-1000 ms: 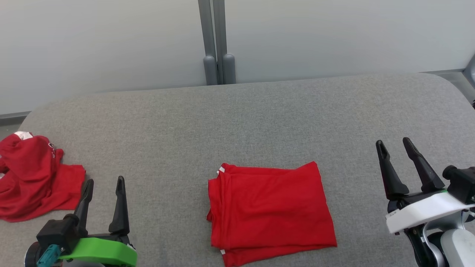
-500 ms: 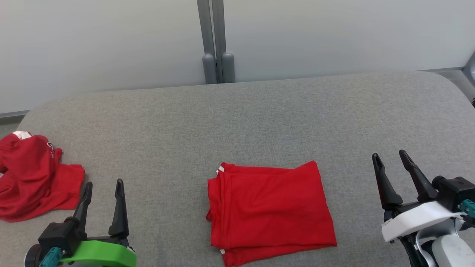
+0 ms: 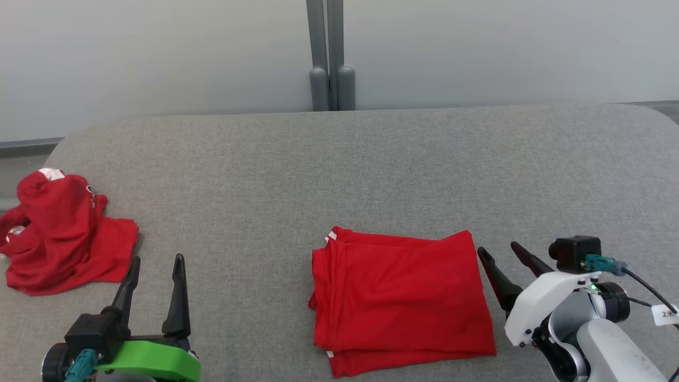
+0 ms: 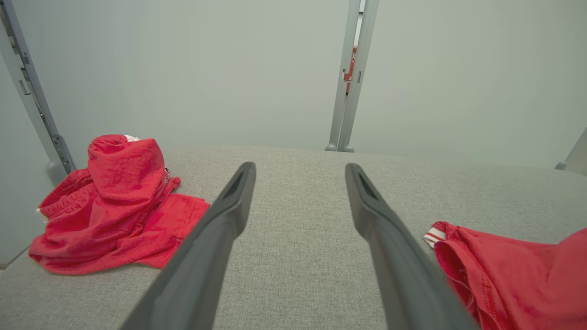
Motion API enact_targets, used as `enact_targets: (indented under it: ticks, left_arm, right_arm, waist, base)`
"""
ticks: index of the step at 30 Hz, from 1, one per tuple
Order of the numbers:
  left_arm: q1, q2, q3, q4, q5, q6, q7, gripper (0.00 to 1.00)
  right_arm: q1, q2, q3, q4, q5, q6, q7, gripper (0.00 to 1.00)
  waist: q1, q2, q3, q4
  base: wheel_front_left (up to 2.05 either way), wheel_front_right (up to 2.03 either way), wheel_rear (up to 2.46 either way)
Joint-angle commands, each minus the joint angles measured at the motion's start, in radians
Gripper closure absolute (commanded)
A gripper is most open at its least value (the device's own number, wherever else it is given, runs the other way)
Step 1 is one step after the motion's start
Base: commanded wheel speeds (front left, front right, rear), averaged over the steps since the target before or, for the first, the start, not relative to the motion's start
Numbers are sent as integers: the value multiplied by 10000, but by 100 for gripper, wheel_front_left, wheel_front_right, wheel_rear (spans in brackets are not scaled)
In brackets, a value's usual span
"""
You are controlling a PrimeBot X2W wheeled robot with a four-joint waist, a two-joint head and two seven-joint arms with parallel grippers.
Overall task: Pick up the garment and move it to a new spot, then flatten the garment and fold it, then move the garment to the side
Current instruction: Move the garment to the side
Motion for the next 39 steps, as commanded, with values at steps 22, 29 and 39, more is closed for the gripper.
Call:
enact_targets:
  ticks: [22, 29, 39]
  left_arm:
    - [-728, -184, -144, 449, 183, -338, -29, 0]
    - [-694, -151, -262, 351, 262, -385, -29, 0]
    - [-954, -328, -733, 98, 195, -612, 128, 0]
  right_arm:
    - [-1115, 327, 181, 2661, 1256, -8, 2946, 100]
    - [-1584, -188, 440, 2229, 1680, -13, 2141, 100]
    - [-2063, -970, 448, 1869, 1796, -13, 1896, 100]
  waist:
    - [0, 0, 660, 1235]
    - [0, 0, 469, 709]
    - [0, 0, 341, -849]
  base:
    - [0, 0, 0]
    - [0, 0, 0]
    - [0, 0, 0]
